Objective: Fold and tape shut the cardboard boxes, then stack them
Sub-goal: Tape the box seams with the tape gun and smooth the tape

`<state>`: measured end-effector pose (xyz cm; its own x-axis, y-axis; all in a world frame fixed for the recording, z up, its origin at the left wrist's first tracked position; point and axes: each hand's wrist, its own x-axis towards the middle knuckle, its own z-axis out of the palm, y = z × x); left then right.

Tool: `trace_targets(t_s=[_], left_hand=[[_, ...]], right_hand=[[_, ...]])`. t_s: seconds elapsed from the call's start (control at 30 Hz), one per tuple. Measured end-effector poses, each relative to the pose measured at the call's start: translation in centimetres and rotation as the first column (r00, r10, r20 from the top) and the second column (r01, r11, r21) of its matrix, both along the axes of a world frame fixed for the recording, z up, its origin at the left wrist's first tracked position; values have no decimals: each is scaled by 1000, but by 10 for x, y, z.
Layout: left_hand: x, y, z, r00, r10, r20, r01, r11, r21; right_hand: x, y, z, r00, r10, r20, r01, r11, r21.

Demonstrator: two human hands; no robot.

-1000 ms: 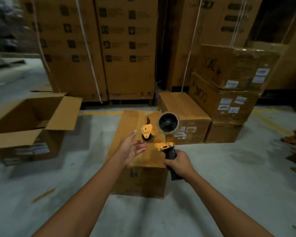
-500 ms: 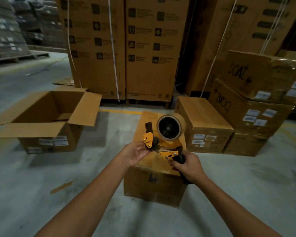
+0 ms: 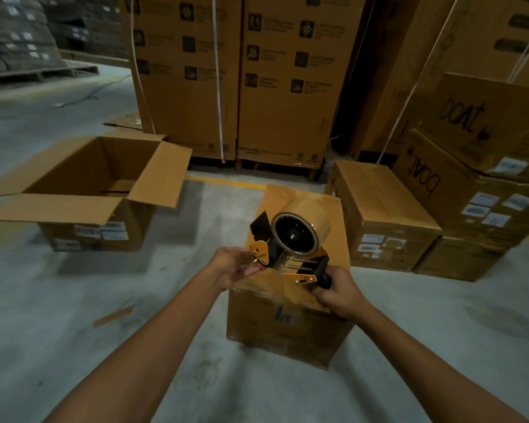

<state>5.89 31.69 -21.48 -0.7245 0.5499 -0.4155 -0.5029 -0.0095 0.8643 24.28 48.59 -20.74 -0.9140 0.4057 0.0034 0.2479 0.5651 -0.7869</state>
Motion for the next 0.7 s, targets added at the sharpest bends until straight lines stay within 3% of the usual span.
trace_targets(t_s=[0.17,0.37,0.57,0.7], left_hand=[[-16,-8,-15,977,16,-214,-60,977,-203],[-25,-23,-39,936,-36,-350,-107,918,-381],[-38,-42,-56,957,27,-290,-128,934,-333],[-39,-52,-64,966,-91,-243,21,961,-277]], right_hand=[[-22,1,1,984,107,140,-91,989,-118],[-46,6,-13,957,155,243,-155,988,-19],[-44,18,-21,943,150,297,-161,987,15],[-34,31,-24,932,138,336,-153,988,20]])
